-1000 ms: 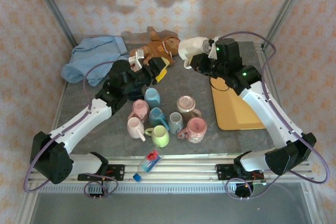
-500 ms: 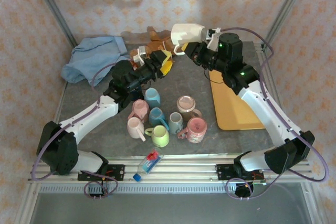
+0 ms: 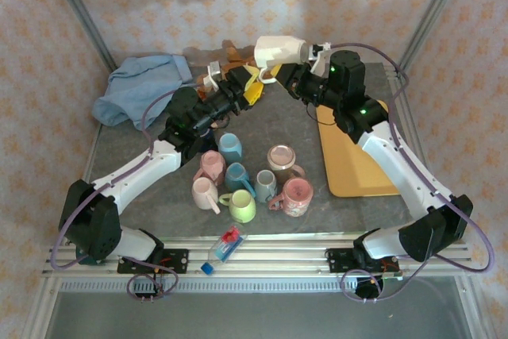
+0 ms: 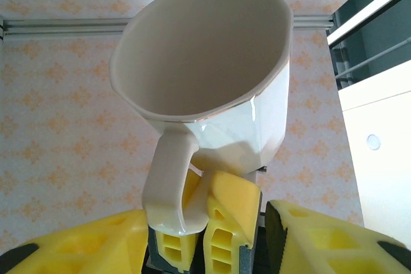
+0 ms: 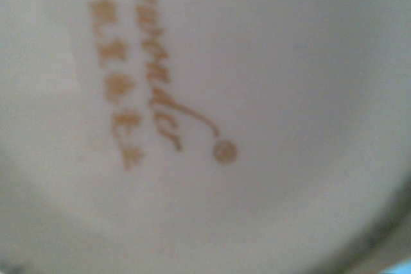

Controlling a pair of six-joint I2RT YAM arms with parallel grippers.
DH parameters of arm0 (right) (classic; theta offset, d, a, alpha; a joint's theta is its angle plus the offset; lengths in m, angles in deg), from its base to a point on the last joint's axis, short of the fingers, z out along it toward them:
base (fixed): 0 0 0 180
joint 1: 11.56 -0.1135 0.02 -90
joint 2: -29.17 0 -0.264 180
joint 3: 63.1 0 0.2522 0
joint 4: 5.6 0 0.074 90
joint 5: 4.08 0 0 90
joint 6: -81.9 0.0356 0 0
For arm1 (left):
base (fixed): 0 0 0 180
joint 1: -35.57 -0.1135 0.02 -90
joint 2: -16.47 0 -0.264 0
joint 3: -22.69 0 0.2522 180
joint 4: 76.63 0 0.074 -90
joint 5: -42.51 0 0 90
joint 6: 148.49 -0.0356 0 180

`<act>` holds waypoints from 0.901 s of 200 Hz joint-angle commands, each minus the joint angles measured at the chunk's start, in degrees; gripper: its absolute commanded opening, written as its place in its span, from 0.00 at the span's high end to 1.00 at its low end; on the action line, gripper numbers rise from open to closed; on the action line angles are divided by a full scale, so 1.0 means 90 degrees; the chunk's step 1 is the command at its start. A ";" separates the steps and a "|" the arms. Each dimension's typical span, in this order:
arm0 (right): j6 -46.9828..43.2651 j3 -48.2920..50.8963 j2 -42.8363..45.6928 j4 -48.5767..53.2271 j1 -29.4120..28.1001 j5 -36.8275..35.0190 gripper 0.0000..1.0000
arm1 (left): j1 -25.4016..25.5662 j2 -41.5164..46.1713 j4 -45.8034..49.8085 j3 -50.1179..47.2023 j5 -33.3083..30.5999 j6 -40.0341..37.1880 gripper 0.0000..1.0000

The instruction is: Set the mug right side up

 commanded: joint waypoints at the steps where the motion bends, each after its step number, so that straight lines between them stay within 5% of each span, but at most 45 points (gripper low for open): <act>1: 0.0010 -0.0067 0.0111 -0.0950 0.0013 0.0211 1.00 | 0.0054 -0.0003 -0.0286 0.0183 -0.0009 -0.0001 0.49; 180: 0.0623 0.0174 0.0038 -0.1596 -0.0065 0.0715 1.00 | 0.0069 -0.0189 -0.0438 0.0366 -0.0082 0.0048 0.68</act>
